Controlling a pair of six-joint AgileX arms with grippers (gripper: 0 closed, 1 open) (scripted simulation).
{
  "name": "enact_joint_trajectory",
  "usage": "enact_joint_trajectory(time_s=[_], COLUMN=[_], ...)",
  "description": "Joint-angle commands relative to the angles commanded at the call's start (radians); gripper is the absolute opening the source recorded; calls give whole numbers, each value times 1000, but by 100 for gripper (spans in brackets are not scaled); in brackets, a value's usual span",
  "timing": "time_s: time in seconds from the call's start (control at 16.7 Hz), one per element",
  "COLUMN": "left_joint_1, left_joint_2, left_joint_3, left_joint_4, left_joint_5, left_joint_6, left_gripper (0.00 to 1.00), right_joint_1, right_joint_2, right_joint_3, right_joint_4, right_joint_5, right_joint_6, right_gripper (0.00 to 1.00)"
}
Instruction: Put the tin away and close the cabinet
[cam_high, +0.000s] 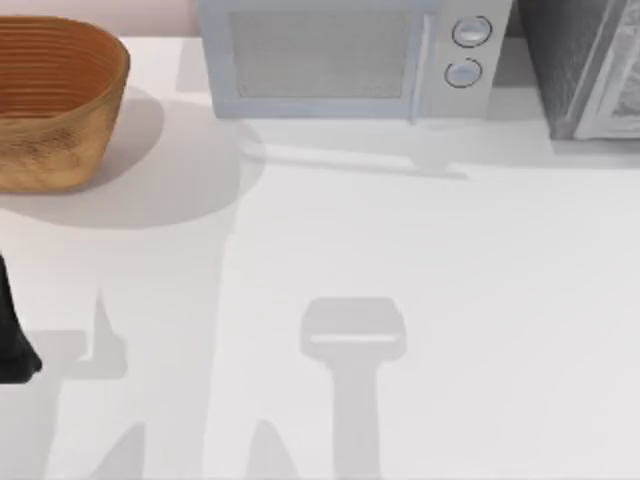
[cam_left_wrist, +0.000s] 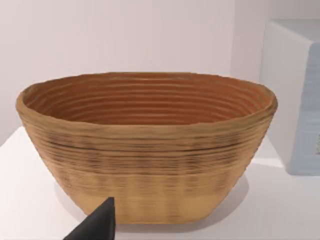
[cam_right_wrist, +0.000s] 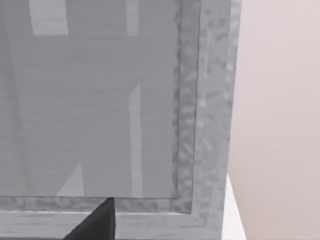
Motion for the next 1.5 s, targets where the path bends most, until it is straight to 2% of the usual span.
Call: enact_joint_trajectory(time_s=[0.66, 0.84, 1.08, 1.5], left_joint_1=[0, 0, 0, 0], left_joint_2=[0, 0, 0, 0], left_joint_3=[0, 0, 0, 0], left_joint_4=[0, 0, 0, 0], left_joint_5=[0, 0, 0, 0], left_joint_6=[0, 0, 0, 0], left_gripper=[100, 100, 100, 100], right_joint_1=[-21, -16, -9, -1], right_joint_2=[-113, -152, -189, -189], right_joint_3=[816, 1006, 1151, 1167], right_joint_4=[-980, -1199, -1352, -1364], right_joint_5=[-14, -11, -6, 4], right_joint_6=[0, 0, 0, 0], right_gripper=[100, 100, 100, 100])
